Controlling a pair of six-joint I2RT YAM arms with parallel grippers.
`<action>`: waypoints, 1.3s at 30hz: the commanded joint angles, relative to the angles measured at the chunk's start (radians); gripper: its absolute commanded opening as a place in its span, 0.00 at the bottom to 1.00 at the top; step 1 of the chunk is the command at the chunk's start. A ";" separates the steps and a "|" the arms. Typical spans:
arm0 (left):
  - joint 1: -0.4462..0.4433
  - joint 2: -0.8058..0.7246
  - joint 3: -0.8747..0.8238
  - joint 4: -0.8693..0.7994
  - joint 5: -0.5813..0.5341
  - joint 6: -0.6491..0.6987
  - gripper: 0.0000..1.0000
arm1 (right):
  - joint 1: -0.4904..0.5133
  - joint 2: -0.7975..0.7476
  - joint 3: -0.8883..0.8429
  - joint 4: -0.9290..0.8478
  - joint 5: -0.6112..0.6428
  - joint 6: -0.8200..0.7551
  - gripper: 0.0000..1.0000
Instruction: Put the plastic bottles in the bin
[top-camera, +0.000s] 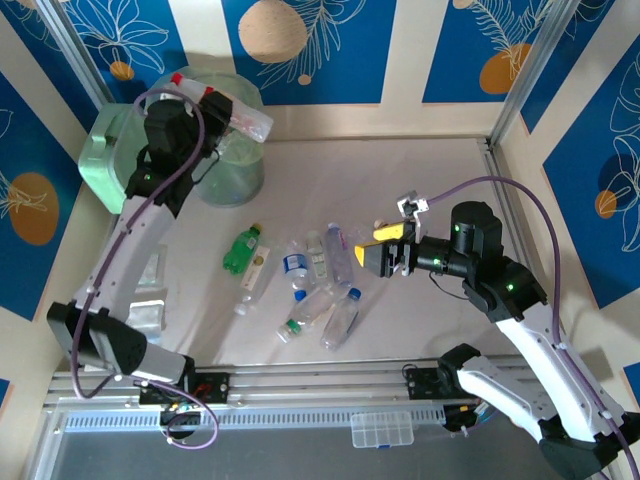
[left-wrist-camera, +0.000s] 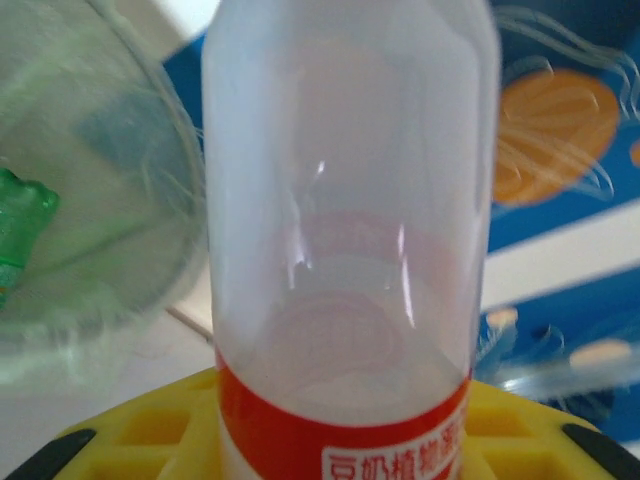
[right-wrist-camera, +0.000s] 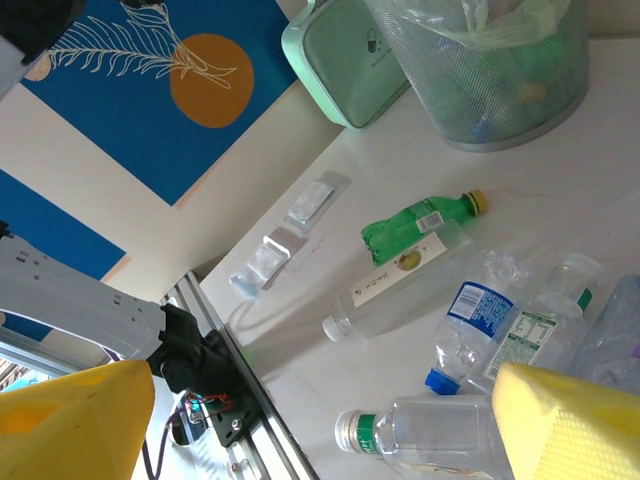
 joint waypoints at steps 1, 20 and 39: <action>0.049 0.081 0.090 -0.037 -0.024 -0.121 0.00 | -0.006 0.005 0.011 -0.027 0.005 -0.008 0.88; 0.149 0.572 0.669 -0.371 -0.073 -0.270 0.00 | -0.007 0.017 -0.050 -0.011 0.040 0.028 0.88; 0.184 0.781 0.731 -0.370 -0.019 -0.390 0.08 | -0.008 0.057 -0.113 0.019 0.059 0.055 0.87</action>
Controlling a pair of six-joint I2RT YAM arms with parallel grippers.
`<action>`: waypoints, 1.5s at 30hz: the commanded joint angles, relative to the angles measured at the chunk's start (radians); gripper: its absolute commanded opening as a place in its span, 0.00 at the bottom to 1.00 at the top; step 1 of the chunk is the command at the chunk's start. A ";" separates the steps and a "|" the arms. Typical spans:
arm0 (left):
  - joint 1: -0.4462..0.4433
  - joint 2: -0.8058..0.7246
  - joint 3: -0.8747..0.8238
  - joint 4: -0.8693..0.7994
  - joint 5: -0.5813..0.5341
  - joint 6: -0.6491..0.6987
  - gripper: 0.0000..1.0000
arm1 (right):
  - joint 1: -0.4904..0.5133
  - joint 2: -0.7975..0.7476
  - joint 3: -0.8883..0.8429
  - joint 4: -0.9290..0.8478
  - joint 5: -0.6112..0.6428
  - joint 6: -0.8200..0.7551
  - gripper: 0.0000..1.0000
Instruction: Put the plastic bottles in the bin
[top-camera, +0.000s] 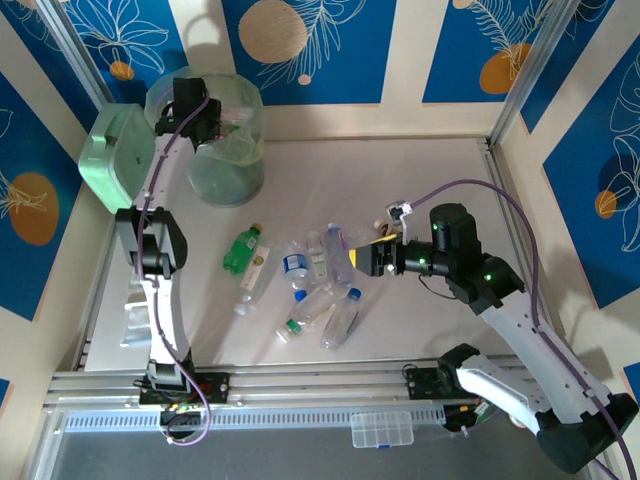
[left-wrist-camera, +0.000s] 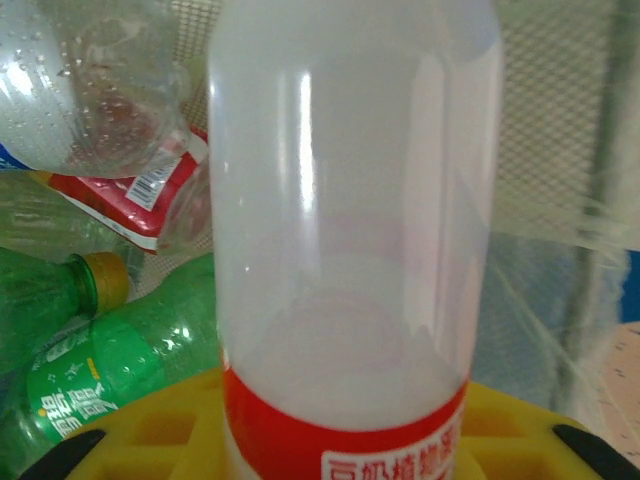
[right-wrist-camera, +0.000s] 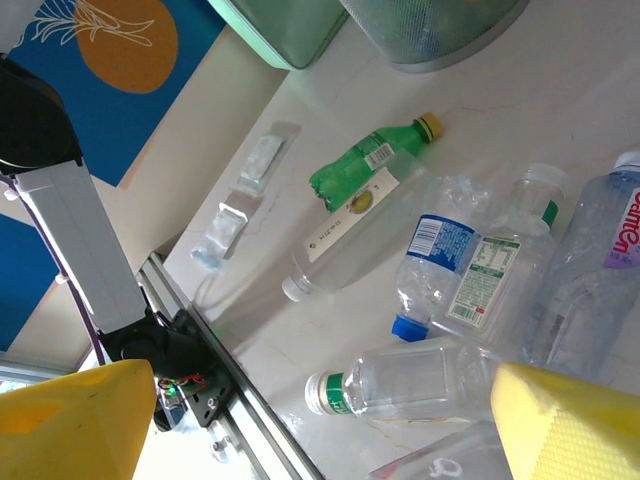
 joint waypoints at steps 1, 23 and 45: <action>0.017 0.019 0.036 -0.003 -0.004 -0.012 0.13 | -0.005 -0.003 -0.009 0.012 0.014 0.009 0.87; 0.019 0.053 0.100 -0.054 0.006 -0.022 1.00 | -0.016 0.011 -0.011 0.017 0.020 -0.007 0.88; 0.022 -0.067 0.142 -0.163 0.021 -0.039 1.00 | -0.022 -0.010 0.053 -0.036 0.019 -0.043 0.88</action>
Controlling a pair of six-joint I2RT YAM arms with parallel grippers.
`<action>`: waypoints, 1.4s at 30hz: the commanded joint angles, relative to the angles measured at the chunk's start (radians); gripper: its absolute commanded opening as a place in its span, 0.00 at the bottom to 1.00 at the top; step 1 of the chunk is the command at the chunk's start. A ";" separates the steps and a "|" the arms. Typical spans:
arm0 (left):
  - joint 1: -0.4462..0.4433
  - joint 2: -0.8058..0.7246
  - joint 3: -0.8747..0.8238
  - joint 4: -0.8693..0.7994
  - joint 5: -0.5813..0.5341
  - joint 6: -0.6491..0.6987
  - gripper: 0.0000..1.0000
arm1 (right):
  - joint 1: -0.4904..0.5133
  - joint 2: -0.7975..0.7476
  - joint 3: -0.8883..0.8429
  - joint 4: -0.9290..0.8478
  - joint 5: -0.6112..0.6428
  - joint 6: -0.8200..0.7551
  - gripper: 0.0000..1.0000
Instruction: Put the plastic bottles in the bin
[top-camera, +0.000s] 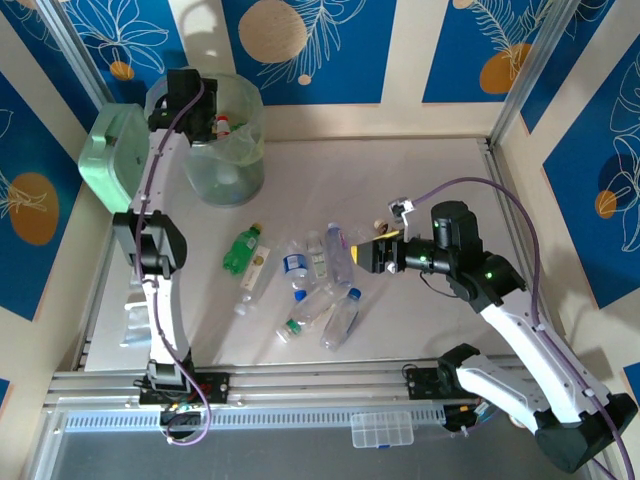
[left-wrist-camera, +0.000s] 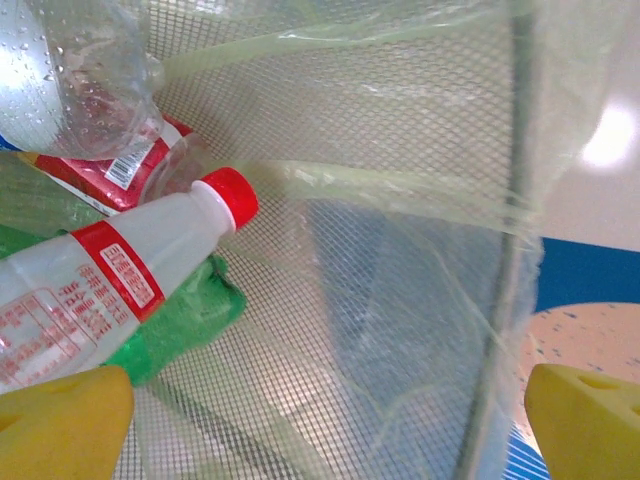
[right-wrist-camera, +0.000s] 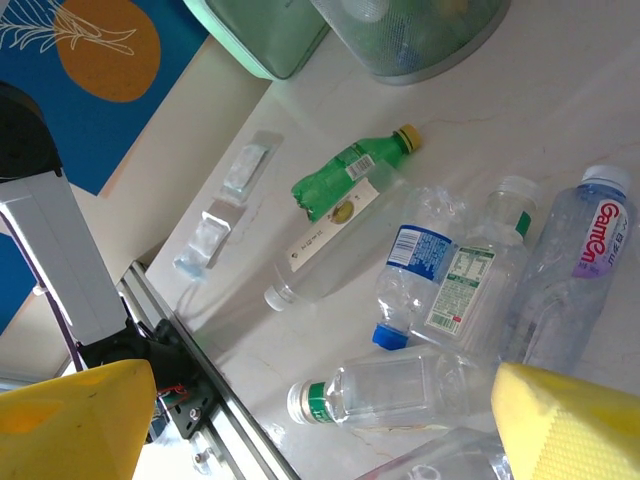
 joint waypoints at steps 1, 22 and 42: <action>0.018 -0.057 0.038 -0.063 0.023 -0.014 1.00 | -0.002 -0.025 0.034 -0.029 -0.004 -0.020 0.88; -0.479 -0.875 -0.857 0.411 -0.480 0.931 1.00 | 0.006 -0.124 0.048 -0.115 0.055 -0.005 0.85; -0.786 -0.731 -1.031 -0.168 0.203 1.114 0.95 | 0.018 -0.096 -0.046 -0.226 0.276 0.116 0.79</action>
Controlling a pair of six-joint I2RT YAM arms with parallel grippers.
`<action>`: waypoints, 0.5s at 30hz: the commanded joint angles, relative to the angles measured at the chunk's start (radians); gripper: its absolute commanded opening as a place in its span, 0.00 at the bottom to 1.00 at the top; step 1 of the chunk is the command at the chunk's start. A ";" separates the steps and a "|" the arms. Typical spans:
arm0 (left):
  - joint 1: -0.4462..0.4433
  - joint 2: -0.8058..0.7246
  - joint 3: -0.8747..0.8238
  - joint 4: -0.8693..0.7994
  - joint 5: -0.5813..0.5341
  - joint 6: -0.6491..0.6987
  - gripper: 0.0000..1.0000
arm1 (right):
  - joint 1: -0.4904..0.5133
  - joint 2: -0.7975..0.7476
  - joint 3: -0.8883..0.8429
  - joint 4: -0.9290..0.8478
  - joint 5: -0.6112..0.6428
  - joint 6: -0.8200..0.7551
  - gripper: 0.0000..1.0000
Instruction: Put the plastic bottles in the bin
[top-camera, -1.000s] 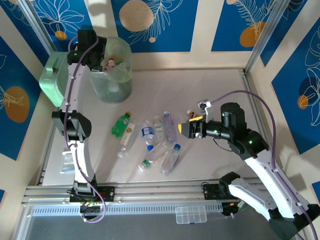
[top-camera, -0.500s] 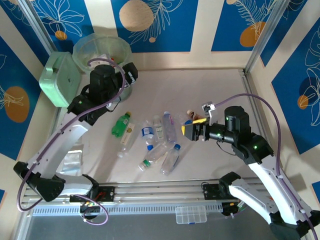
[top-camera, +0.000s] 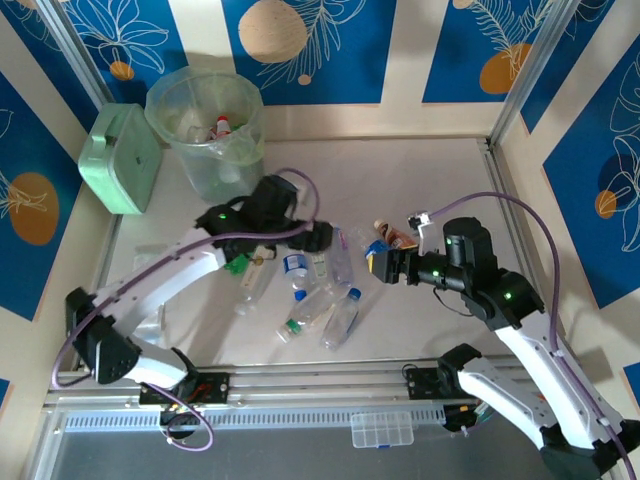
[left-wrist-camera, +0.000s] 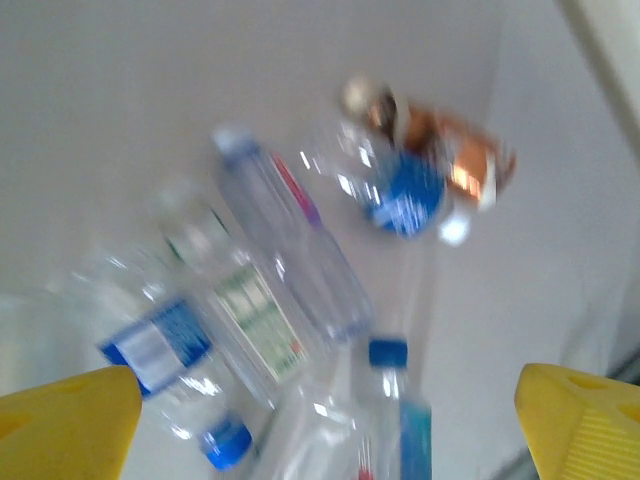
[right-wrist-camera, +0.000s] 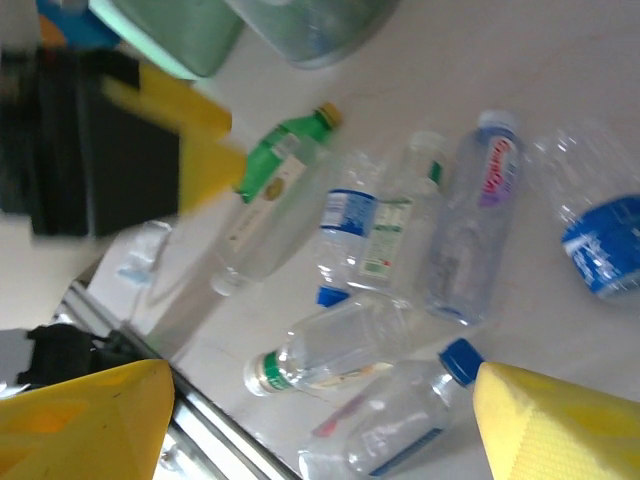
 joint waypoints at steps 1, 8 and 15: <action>-0.041 0.042 -0.043 -0.103 0.122 0.088 0.93 | 0.005 0.025 -0.033 -0.045 0.103 0.065 0.79; -0.127 0.079 -0.152 -0.134 0.020 0.189 0.89 | 0.005 0.036 -0.067 -0.007 0.077 0.084 0.79; -0.189 0.065 -0.267 -0.101 0.065 0.224 0.86 | 0.005 0.053 -0.096 0.026 0.068 0.081 0.79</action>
